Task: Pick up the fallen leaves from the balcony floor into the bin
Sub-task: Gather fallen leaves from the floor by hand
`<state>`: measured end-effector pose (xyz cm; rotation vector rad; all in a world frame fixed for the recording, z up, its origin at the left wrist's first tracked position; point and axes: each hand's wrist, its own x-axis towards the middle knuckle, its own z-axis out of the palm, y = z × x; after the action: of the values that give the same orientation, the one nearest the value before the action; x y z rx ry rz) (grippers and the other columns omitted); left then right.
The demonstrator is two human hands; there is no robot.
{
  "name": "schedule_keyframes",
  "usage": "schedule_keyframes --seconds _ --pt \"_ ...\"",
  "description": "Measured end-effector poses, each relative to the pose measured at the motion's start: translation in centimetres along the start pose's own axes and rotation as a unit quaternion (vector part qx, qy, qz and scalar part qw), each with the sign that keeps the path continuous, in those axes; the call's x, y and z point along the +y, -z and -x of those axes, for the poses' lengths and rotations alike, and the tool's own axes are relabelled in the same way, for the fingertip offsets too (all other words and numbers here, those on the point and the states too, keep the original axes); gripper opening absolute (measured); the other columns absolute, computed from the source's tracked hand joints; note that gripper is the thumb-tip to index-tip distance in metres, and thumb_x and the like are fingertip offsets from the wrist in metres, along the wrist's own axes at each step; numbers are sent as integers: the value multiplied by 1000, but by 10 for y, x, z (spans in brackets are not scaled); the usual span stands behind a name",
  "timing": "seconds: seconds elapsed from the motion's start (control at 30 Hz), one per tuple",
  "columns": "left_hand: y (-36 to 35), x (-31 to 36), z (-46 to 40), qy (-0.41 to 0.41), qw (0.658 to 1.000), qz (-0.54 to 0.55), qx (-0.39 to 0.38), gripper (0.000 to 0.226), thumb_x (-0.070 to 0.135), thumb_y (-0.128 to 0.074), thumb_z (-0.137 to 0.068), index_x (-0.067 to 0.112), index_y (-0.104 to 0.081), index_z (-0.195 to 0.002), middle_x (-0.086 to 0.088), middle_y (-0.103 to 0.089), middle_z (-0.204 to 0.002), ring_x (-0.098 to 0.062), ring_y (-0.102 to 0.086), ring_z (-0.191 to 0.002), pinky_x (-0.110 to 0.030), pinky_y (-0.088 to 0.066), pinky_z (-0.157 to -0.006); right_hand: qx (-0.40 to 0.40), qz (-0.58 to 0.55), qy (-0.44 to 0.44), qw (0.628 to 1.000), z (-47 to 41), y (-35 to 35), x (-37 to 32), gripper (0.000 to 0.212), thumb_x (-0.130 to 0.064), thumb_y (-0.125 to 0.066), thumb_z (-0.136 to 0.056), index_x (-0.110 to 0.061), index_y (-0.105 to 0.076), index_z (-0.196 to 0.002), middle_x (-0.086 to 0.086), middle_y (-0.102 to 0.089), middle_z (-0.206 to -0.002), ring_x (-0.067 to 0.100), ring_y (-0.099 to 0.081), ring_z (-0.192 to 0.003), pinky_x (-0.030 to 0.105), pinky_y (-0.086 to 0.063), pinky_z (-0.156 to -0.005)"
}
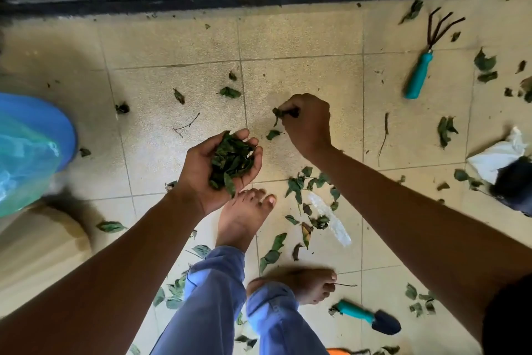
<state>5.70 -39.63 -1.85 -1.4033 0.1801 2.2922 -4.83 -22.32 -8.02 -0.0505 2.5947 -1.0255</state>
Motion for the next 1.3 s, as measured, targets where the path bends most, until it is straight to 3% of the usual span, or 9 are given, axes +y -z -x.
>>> schedule_keyframes --seconds 0.13,0.27,0.37,0.5,0.67,0.8,0.9,1.07,1.3 --pt "-23 1 19 -13 1000 19 -7 33 28 -50 -100 3 -72 -101 -16 -64 -107 -31 -62 -101 -37 -48 -102 73 -99 52 991 41 63 -77 21 10 -74 -77 -8 -78 -87 0 -65 -87 13 -66 -79 23 -56 -70" --pt "-58 -7 43 -28 999 -18 -26 34 32 -52 -96 7 -72 -106 -14 -69 -111 -29 -67 -105 -40 -46 -106 1 -68 111 991 84 98 -129 23 9 -72 -79 -7 -78 -93 4 -62 -93 14 -65 -84 31 -58 -72" --pt "-81 -15 61 -29 998 -37 -42 38 37 -46 -101 11 -73 -111 -12 -71 -101 -26 -70 -91 -36 -54 -89 -34 3 148 988 105 102 -149 25 8 -67 -81 -9 -78 -95 4 -63 -95 14 -64 -82 21 -54 -74" --pt "-96 -27 81 -21 998 -26 -50 37 37 -52 -97 11 -76 -108 -9 -62 -107 -23 -55 -109 -34 -30 -117 -32 116 204 972 113 109 -160 24 -2 -60 -75 -7 -77 -90 8 -67 -90 27 -64 -79 36 -56 -62" --pt "-98 -41 96 -39 999 -1 -36 36 37 -53 -99 9 -74 -101 -8 -67 -97 -23 -60 -108 -34 -30 -118 -37 187 268 944 120 116 -165 31 -10 -48 -74 -9 -77 -86 4 -69 -83 25 -55 -79 36 -47 -64" --pt "-90 -49 105 -56 998 19 -38 32 36 -55 -98 10 -74 -98 -7 -67 -96 -23 -62 -106 -34 -38 -112 -82 193 257 943 134 119 -174 38 -8 -48 -77 -7 -75 -103 6 -69 -95 23 -54 -89 34 -49 -74" --pt "-80 -51 113 -72 997 14 -33 32 38 -61 -93 12 -77 -101 -6 -65 -104 -21 -50 -117 -31 -16 -123 -115 177 240 948 146 125 -183 51 3 -66 -73 -4 -68 -123 11 -67 -109 29 -57 -98 38 -53 -83" --pt "-61 -51 122 -82 995 29 -53 35 39 -53 -97 14 -75 -105 -6 -70 -96 -20 -69 -82 -28 -52 -74 -160 154 242 945 160 131 -186 70 5 -73 -76 -10 -54 -142 7 -61 -126 21 -57 -112 22 -42 -93" --pt "-32 -48 128 -88 991 71 -74 34 38 -54 -97 10 -74 -99 -9 -71 -95 -26 -70 -82 -37 -61 -68 -165 85 277 943 177 132 -191 61 2 -73 -83 -8 -55 -140 4 -57 -135 19 -57 -123 34 -50 -103"
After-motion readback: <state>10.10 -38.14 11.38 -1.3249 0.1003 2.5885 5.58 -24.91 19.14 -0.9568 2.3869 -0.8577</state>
